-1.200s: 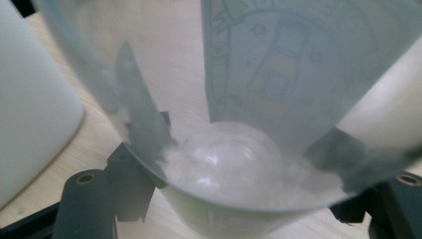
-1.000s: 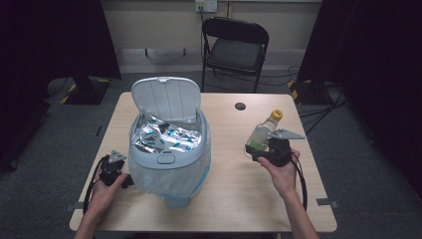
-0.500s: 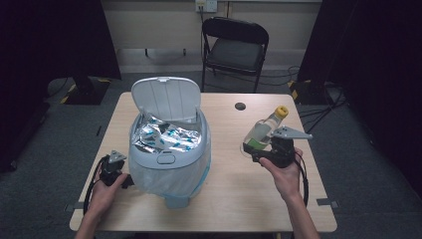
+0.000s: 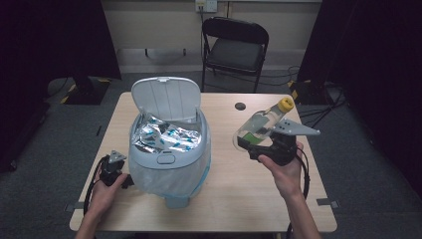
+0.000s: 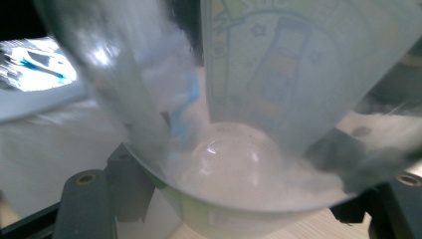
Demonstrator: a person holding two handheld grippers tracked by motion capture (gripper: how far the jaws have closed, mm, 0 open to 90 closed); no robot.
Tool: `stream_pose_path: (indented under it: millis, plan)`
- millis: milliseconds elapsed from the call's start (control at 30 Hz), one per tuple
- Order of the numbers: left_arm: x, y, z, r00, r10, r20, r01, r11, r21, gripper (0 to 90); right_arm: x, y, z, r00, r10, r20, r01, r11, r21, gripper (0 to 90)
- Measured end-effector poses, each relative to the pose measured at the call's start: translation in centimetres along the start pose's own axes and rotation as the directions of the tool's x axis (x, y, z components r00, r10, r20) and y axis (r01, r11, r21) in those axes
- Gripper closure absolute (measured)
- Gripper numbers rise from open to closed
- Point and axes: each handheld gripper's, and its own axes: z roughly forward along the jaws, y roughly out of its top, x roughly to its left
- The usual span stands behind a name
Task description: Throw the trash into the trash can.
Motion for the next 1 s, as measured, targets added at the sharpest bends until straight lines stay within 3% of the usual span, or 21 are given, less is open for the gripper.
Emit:
stream_pose_path:
  millis: [333,567,1000]
  plan:
    - [0.0,0.0,0.0,1.0000,-0.001,-0.002,0.001,1.0000,0.000,0.6,1.0,2.8,-0.1,0.9987,-0.006,-0.050,0.003,0.998,-0.058,27.6]
    - [0.0,0.0,0.0,1.0000,-0.002,-0.002,0.002,1.0000,0.000,0.7,2.0,4.8,-0.1,0.9960,-0.043,-0.078,0.036,0.995,-0.096,27.6]
    - [0.0,0.0,0.0,1.0000,-0.002,-0.001,0.002,1.0000,0.000,0.7,3.9,8.0,0.7,0.9866,-0.083,-0.141,0.067,0.991,-0.117,27.6]
